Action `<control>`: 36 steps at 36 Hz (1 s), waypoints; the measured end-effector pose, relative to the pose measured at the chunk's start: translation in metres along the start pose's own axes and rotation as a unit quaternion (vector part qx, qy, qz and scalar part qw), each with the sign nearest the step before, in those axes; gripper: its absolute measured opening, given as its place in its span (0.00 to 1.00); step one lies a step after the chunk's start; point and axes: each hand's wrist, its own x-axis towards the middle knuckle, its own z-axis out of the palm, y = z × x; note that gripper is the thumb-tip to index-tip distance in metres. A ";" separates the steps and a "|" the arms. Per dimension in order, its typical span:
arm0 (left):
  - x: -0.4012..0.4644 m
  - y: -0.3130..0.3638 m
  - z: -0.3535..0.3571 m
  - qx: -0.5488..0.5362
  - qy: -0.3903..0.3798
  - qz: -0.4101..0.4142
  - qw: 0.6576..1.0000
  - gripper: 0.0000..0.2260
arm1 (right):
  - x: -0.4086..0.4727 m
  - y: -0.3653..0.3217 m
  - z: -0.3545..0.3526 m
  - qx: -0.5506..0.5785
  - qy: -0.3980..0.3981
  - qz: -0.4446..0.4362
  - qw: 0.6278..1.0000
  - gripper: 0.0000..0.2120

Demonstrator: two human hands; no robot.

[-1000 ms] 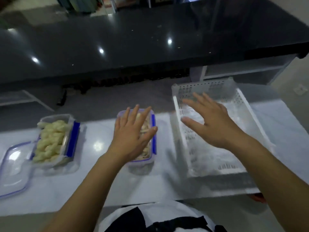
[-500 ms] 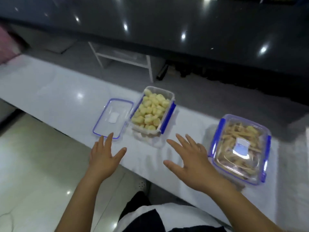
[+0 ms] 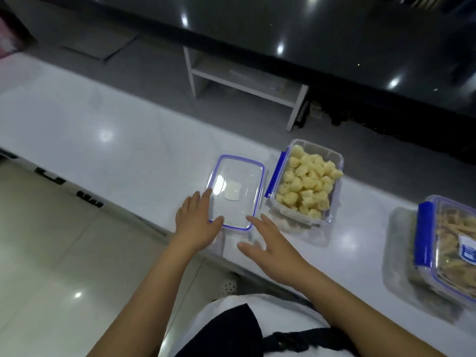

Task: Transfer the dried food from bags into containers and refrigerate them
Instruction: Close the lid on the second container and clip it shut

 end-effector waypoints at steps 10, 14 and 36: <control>-0.010 -0.008 -0.014 -0.206 -0.004 0.033 0.978 0.30 | 0.025 -0.028 0.022 0.222 0.112 0.064 0.966 0.34; -0.020 -0.008 -0.029 -0.280 0.027 0.025 0.959 0.31 | 0.020 -0.036 0.017 0.258 0.116 0.054 0.958 0.30; -0.032 0.039 -0.121 -0.283 0.278 0.305 0.866 0.17 | -0.011 -0.080 -0.056 0.381 0.267 -0.123 0.876 0.30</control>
